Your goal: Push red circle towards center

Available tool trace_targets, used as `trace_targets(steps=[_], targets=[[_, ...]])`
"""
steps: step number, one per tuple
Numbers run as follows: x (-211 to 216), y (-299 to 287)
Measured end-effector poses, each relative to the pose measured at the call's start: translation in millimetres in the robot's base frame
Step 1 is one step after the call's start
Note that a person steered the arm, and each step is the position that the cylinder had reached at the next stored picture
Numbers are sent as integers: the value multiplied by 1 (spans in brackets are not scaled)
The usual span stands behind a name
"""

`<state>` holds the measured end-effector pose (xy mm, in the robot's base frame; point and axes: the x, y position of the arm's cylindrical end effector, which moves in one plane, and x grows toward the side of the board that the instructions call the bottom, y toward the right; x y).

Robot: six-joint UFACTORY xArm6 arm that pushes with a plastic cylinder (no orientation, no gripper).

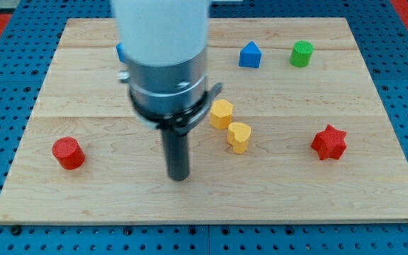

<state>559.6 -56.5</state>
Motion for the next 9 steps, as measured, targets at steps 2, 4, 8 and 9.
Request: trace_targets(steps=[2,4,8,9], targets=[[5,-137],[1,-179],[-28,-166],[-31,-148]])
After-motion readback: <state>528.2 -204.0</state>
